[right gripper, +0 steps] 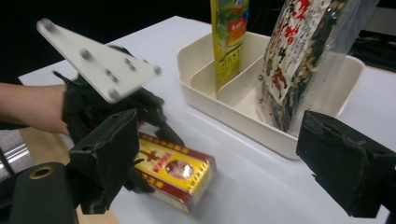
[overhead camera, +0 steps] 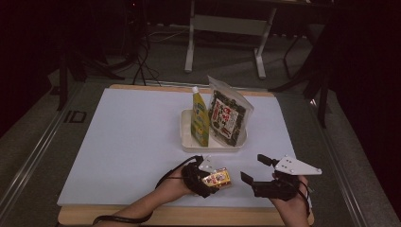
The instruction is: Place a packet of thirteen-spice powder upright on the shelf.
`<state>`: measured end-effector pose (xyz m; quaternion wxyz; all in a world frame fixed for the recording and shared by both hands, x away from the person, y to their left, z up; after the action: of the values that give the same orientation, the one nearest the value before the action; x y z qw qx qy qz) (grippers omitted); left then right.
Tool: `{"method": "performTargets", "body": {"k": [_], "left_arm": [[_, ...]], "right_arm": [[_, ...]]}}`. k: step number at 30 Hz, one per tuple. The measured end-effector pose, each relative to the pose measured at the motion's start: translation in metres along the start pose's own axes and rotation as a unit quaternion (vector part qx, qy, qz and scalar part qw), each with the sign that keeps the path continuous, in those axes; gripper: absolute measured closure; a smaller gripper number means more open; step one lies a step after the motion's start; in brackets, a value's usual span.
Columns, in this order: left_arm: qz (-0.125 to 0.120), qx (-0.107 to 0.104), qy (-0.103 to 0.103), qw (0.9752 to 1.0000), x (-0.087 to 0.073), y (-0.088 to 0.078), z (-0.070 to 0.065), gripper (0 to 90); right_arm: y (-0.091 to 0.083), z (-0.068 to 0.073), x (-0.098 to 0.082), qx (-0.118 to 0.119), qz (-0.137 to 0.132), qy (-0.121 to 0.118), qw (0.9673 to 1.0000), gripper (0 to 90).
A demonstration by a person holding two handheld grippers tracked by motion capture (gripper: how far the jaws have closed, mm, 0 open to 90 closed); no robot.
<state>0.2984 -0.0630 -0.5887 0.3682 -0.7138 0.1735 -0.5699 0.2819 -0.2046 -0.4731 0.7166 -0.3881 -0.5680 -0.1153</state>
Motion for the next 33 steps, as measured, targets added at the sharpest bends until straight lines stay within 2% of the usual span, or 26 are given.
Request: {"method": "performTargets", "body": {"k": [6,8,12,15,17,20,26,30,32,33], "left_arm": [[-0.034,-0.006,-0.019,0.9992,0.005,-0.022,0.000,31.9],[-0.043,-0.002,-0.023,0.9988,0.005,-0.027,-0.001,31.9],[-0.074,-0.002,-0.033,0.9967,0.009,-0.040,-0.002,31.9],[-0.095,0.006,-0.036,0.9948,0.013,-0.049,-0.003,31.9],[-0.112,0.016,-0.037,0.9928,0.015,-0.053,-0.003,31.9],[-0.133,0.021,-0.052,0.9895,0.016,-0.060,-0.001,31.8],[-0.159,0.023,-0.076,0.9840,0.015,-0.070,0.005,31.8],[-0.176,0.033,-0.079,0.9808,0.015,-0.075,0.006,31.9],[-0.188,0.039,-0.078,0.9784,0.016,-0.078,0.005,31.9],[-0.195,0.043,-0.080,0.9766,0.016,-0.080,0.005,31.9]], "right_arm": [[-0.001,0.002,0.004,0.004,0.000,-0.001,1.0000,11.0],[-0.001,0.002,0.005,0.004,-0.002,0.002,1.0000,11.2],[0.000,0.006,0.008,0.002,0.003,-0.016,0.9999,11.0],[0.002,0.009,0.012,-0.006,-0.009,-0.028,0.9995,11.1],[0.003,0.012,0.016,-0.002,-0.026,-0.020,0.9995,11.1],[0.005,0.017,0.021,0.008,-0.042,-0.014,0.9990,11.1],[0.010,0.028,0.028,0.023,-0.035,-0.046,0.9981,13.7],[0.013,0.034,0.034,0.047,-0.029,-0.032,0.9980,16.3],[0.016,0.035,0.036,0.046,-0.029,-0.033,0.9980,16.0],[0.017,0.034,0.038,0.038,-0.030,-0.038,0.9981,14.5]]}}
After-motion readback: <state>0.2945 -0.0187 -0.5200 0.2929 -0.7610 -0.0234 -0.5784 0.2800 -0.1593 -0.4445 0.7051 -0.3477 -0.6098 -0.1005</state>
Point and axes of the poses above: each handheld gripper's, and its own axes: y roughly forward along the jaws, x roughly out of its top, z roughly to its left, the point moved 9 cm from there along y, roughly forward along the jaws, and after that the axes turned 1 degree about -y, right-handed, at the moved point
